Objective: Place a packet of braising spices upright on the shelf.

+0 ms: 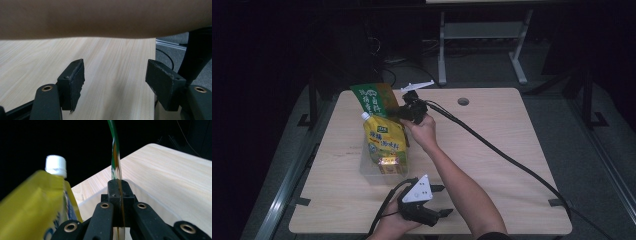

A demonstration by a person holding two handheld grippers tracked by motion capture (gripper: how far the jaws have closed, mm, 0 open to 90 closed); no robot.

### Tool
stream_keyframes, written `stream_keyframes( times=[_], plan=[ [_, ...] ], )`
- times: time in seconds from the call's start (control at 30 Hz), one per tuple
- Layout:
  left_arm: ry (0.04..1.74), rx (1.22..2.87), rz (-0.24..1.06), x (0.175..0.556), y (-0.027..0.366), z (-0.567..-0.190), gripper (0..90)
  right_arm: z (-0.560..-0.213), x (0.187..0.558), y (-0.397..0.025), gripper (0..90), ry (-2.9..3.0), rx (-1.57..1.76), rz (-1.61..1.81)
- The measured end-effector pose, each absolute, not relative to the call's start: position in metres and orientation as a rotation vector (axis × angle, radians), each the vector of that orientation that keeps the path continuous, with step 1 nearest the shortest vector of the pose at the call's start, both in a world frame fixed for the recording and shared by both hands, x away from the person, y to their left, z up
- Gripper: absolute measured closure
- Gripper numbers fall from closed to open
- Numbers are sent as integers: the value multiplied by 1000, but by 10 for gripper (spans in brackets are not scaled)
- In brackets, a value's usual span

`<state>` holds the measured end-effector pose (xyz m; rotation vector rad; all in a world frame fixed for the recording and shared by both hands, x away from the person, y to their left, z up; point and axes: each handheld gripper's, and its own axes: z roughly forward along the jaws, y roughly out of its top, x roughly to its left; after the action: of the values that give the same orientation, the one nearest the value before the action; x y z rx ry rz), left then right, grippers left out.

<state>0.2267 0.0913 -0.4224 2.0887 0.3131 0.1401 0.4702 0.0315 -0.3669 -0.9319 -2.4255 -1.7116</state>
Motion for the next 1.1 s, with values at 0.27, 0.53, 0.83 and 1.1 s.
stream_keyframes(
  times=[0.27, 0.53, 0.83, 1.1],
  plan=[
    [310, 2090, 137, 227, 90, -423, 306, -381, 468, 22, 899, -2393, -970, -1748],
    [310, 2088, 139, 227, 90, -423, 306, -386, 464, 19, 899, -2407, -942, -1740],
    [312, 2095, 141, 228, 90, -424, 306, -390, 462, 14, 899, -2430, -924, -1710],
    [318, 2098, 144, 229, 90, -424, 305, -390, 461, 11, 899, -2439, -930, -1699]
  ],
)
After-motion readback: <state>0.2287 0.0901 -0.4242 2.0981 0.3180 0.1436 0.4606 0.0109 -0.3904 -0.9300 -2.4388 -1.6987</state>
